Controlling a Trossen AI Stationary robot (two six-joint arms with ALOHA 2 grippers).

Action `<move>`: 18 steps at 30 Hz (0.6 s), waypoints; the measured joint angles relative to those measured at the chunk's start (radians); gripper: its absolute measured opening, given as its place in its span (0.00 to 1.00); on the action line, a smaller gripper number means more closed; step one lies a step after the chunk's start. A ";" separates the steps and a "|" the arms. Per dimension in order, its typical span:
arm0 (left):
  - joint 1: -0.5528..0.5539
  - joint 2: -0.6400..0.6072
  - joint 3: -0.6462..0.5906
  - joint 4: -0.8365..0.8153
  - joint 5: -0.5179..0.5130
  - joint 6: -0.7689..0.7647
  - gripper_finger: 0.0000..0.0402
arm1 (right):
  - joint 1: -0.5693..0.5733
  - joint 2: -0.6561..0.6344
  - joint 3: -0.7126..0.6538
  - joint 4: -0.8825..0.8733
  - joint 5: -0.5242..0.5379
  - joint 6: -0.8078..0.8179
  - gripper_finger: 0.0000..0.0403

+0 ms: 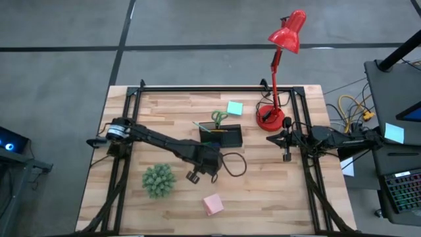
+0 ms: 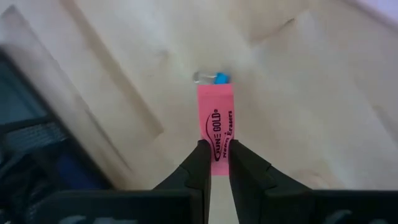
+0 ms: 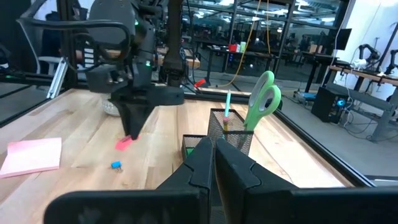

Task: Pick and place office supplies into organizer
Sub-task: Put the pink eraser into the black desk organizer

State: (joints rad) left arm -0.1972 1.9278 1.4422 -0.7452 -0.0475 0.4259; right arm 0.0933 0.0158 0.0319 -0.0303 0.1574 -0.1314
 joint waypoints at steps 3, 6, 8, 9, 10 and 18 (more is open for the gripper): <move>0.011 0.000 0.000 -0.003 -0.062 0.000 0.06 | 0.000 0.000 0.000 0.000 0.000 0.000 0.02; 0.022 0.000 0.000 -0.006 -0.120 0.000 0.06 | 0.000 0.000 0.000 0.000 0.000 0.000 0.02; 0.030 0.000 0.000 -0.006 -0.148 -0.001 0.06 | 0.000 0.000 0.000 0.000 0.000 0.000 0.02; 0.033 0.000 0.000 -0.006 -0.159 -0.002 0.06 | 0.000 0.000 0.000 0.000 0.000 0.000 0.02; 0.036 0.000 0.000 -0.006 -0.177 -0.002 0.06 | 0.000 0.000 0.000 0.000 0.000 0.000 0.02; 0.048 -0.018 0.000 -0.005 -0.296 -0.010 0.06 | 0.000 0.000 0.000 0.000 0.000 0.000 0.02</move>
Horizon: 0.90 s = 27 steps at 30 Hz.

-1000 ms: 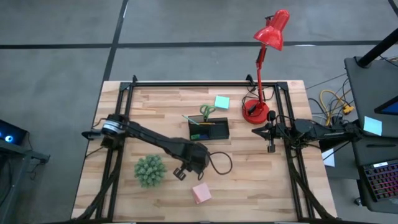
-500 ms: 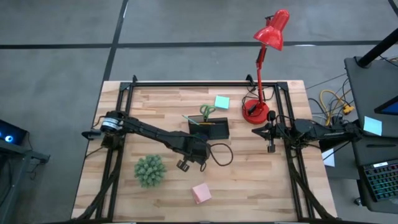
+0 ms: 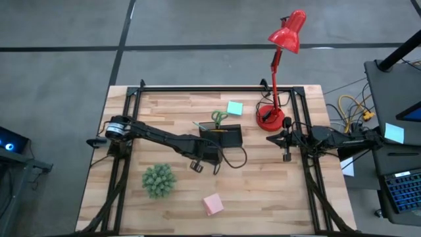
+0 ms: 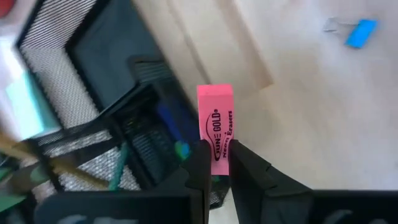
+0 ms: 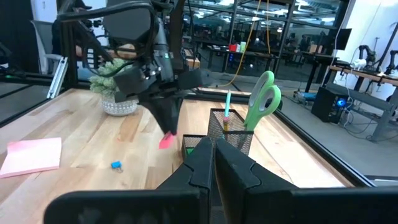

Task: Pick and place office supplies into organizer
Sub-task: Put the pink eraser into the black desk organizer

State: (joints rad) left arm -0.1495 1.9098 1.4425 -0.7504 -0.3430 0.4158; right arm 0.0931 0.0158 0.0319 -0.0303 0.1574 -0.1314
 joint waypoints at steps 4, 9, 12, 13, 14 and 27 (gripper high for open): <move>0.002 -0.017 0.000 0.000 -0.065 -0.019 0.06 | 0.000 0.000 0.000 0.000 0.000 0.000 0.02; 0.008 -0.034 0.001 0.000 -0.141 -0.080 0.06 | 0.000 0.000 0.000 0.000 0.000 0.000 0.02; 0.017 -0.034 -0.001 -0.001 -0.147 -0.120 0.06 | 0.000 0.000 0.000 0.000 0.000 0.000 0.02; 0.018 -0.034 -0.003 0.001 -0.153 -0.125 0.06 | 0.000 0.000 0.000 0.000 0.000 0.000 0.02; 0.019 -0.034 -0.008 0.000 -0.167 -0.130 0.06 | 0.000 0.000 0.000 0.000 0.000 0.000 0.02; 0.026 -0.033 -0.048 0.006 -0.195 -0.150 0.06 | 0.000 0.000 0.000 0.000 0.000 0.008 0.02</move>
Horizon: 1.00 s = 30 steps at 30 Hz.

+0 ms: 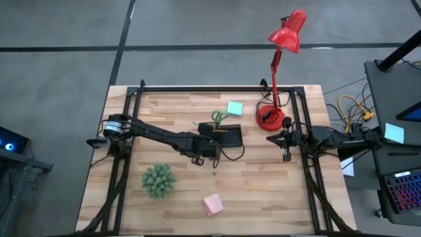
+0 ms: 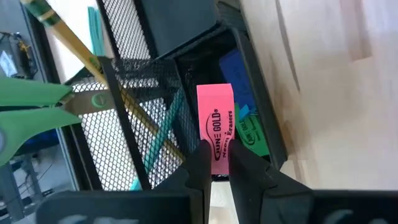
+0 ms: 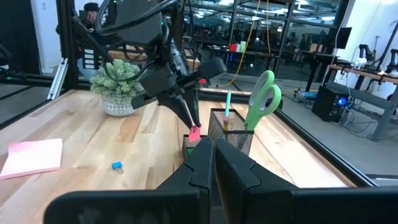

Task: Pick and place office supplies into organizer
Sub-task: Put the pink eraser into the black desk organizer

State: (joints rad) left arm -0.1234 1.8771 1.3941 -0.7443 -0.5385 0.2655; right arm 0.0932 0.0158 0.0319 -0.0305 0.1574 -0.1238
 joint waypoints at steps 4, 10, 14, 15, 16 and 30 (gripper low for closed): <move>0.000 0.000 -0.006 0.002 -0.020 -0.001 0.06 | 0.000 0.000 0.000 0.000 0.000 0.000 0.02; 0.001 0.000 -0.011 0.003 -0.018 -0.001 0.06 | 0.000 0.000 0.000 0.000 0.000 0.000 0.02; 0.001 0.000 -0.011 0.030 -0.013 0.002 0.06 | 0.000 0.000 0.000 0.000 0.000 0.000 0.02; 0.001 0.005 -0.012 0.036 -0.009 0.002 0.06 | 0.000 0.000 0.000 0.000 0.000 0.000 0.02; 0.001 0.010 -0.012 0.036 -0.009 0.002 0.06 | 0.000 0.000 0.000 0.000 0.000 0.000 0.02; 0.002 0.025 -0.014 0.040 0.011 0.002 0.06 | 0.000 0.000 0.000 0.000 0.000 0.000 0.02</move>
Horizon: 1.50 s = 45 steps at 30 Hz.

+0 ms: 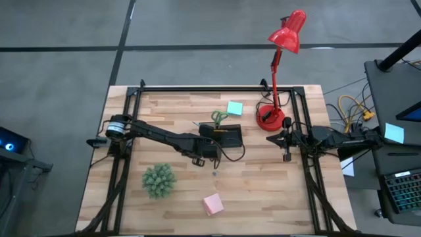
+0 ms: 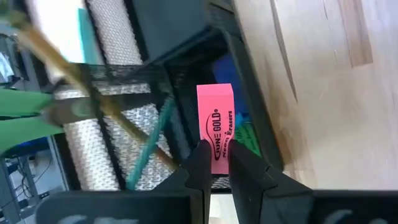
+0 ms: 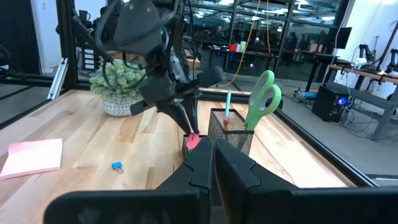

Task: Pick and place office supplies into organizer
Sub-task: Put the pink eraser into the black desk organizer

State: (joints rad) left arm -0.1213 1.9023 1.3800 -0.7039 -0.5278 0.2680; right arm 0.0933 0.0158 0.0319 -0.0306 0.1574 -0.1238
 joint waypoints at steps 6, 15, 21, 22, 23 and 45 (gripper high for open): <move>0.004 0.018 0.000 0.004 0.001 0.000 0.06 | 0.000 -0.001 0.000 0.000 0.000 0.000 0.02; 0.015 0.017 0.000 0.007 -0.001 0.000 0.06 | 0.000 0.000 0.000 0.000 0.000 0.000 0.02; 0.024 0.017 0.000 0.007 -0.002 -0.001 0.06 | 0.000 0.000 0.000 0.000 0.000 0.000 0.02; 0.024 0.017 0.000 0.007 -0.001 -0.001 0.06 | 0.000 0.000 0.000 0.000 0.000 0.000 0.02; 0.024 0.017 0.000 0.007 -0.001 -0.001 0.06 | 0.000 0.000 0.000 0.000 0.000 0.000 0.02; 0.024 0.017 0.000 0.007 0.000 -0.001 0.06 | 0.000 0.000 0.000 0.000 0.000 0.000 0.02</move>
State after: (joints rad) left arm -0.0975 1.9190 1.3796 -0.6966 -0.5282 0.2668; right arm 0.0929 0.0158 0.0319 -0.0307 0.1574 -0.1238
